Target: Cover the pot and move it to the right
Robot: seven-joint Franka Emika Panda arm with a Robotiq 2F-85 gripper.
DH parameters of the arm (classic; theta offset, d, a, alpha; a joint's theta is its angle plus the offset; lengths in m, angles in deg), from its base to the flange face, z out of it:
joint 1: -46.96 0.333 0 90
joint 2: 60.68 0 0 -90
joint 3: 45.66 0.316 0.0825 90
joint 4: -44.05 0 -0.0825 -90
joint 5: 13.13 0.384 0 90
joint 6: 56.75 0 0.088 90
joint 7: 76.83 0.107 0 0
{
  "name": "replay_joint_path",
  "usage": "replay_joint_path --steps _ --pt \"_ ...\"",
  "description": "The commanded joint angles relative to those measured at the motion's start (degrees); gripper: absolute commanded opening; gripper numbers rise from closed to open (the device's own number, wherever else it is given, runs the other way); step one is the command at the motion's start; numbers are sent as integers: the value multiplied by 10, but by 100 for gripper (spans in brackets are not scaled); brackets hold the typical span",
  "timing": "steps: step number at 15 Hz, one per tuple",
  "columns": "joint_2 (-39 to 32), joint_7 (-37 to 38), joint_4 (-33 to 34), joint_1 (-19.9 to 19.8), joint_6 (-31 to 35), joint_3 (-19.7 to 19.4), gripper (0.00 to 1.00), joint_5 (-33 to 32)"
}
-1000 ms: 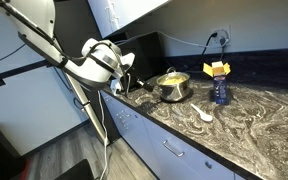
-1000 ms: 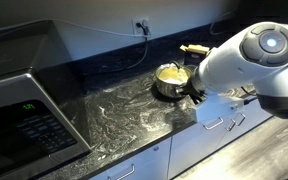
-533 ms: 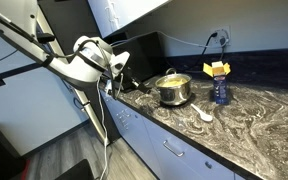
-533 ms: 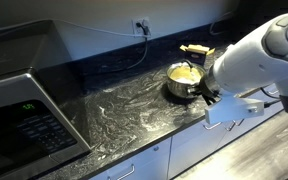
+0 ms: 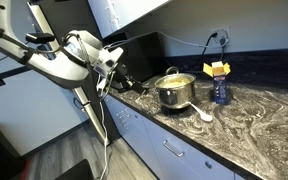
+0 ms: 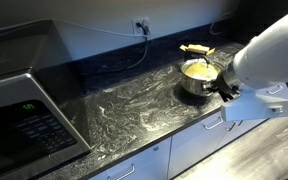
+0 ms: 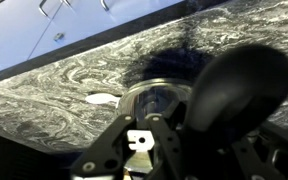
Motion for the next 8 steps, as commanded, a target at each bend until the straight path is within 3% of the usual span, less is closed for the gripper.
replay_joint_path --steps 1,4,8 --pt "71 -10 -23 -84 -40 69 3 13" --pt "85 -25 -31 -139 -42 99 3 39" --pt "88 -41 -33 -189 -41 110 3 64"
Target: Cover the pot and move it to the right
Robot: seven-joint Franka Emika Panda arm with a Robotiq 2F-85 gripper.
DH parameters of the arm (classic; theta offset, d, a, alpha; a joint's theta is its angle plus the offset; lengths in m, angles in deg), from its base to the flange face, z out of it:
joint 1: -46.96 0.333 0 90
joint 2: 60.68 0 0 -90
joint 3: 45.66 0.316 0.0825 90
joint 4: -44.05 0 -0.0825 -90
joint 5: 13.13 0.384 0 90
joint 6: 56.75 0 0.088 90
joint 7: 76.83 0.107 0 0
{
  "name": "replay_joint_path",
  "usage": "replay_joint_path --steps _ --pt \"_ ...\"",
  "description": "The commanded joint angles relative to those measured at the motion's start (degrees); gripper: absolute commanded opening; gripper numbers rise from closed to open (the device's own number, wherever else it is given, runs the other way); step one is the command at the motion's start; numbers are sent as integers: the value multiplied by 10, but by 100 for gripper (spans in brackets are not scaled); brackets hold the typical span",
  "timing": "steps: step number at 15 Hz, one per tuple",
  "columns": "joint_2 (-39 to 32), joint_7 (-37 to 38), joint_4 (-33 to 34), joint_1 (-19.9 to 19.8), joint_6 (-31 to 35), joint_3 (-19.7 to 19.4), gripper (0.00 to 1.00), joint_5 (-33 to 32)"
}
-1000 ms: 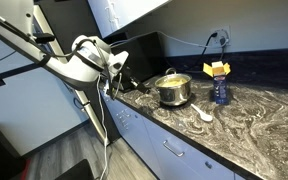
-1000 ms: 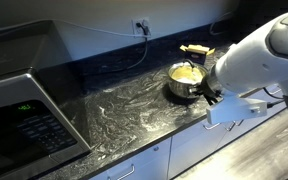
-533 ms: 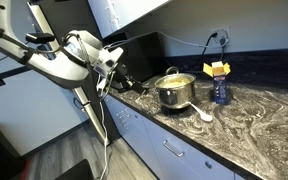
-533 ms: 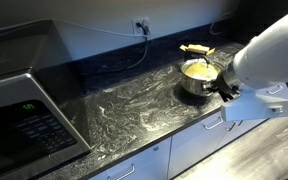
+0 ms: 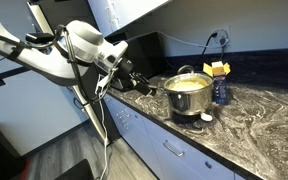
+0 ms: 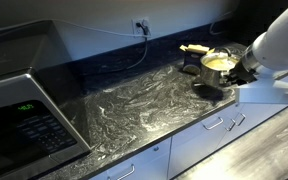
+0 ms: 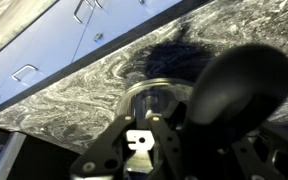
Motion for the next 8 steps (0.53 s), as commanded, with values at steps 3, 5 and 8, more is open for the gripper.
replay_joint_path --steps 3,5,8 --pt "37 -13 0 -60 -22 16 3 8" --pt "32 -7 4 -75 -22 14 3 1" --pt "22 -7 12 -95 -20 10 3 0"
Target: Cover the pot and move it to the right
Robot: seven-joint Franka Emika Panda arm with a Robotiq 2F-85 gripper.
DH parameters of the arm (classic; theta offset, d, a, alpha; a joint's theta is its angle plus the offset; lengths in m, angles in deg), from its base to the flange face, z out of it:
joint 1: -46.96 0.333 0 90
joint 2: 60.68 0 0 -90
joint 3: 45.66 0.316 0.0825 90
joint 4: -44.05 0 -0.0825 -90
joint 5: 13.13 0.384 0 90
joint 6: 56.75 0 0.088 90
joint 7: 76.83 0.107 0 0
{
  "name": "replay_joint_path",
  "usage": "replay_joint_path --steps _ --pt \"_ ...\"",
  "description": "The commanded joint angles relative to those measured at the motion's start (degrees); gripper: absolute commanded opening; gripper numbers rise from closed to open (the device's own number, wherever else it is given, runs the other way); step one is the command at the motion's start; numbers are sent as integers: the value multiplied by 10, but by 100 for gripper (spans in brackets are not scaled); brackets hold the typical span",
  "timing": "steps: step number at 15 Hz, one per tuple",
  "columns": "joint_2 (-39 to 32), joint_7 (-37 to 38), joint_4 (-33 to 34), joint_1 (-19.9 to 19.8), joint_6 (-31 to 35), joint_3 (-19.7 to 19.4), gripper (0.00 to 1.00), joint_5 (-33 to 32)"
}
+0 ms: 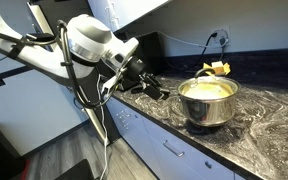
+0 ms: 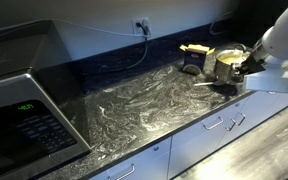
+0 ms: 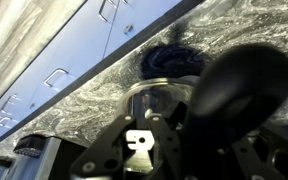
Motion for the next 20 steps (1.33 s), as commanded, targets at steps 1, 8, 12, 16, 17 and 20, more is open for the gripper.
replay_joint_path --steps 1,8,12,16,17,20 --pt "18 -3 17 -25 -18 5 3 -10" --pt "1 16 50 -63 -23 -6 3 -49" --pt "-26 18 83 -73 -20 -14 3 -73" --pt "-73 13 126 -73 -18 -28 3 -84" --pt "-87 10 137 -72 -12 -31 3 -86" --pt "-99 0 115 -68 5 -36 10 -58"
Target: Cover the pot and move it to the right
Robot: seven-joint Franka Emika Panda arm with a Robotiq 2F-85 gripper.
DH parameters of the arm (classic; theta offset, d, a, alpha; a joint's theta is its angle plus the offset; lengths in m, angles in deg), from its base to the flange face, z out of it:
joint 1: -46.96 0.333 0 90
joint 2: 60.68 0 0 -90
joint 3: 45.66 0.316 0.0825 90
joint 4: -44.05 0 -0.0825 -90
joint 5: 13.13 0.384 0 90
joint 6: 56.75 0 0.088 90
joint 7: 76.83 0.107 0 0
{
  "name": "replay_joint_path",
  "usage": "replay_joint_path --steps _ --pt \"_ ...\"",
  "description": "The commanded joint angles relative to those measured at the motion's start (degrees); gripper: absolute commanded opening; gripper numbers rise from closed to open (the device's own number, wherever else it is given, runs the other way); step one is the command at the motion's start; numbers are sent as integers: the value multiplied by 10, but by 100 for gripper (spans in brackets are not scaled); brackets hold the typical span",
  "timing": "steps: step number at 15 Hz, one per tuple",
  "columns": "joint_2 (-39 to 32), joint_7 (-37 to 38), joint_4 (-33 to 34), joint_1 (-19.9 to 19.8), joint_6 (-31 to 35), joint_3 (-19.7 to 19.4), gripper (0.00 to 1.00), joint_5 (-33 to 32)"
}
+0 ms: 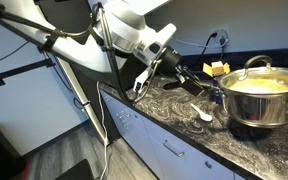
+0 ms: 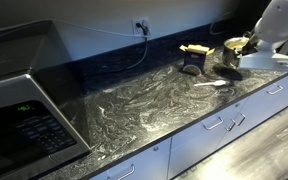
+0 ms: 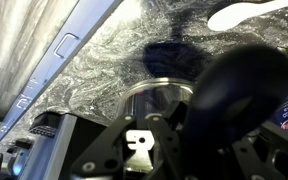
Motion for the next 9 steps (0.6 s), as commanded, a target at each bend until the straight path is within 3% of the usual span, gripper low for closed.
replay_joint_path --steps 1,3,4,9 --pt "-8 -2 6 7 1 -7 10 2" --pt "-15 -2 10 9 2 -7 10 3" --pt "-18 6 16 9 -8 -8 3 3" --pt "-45 59 23 1 -13 -37 3 3"
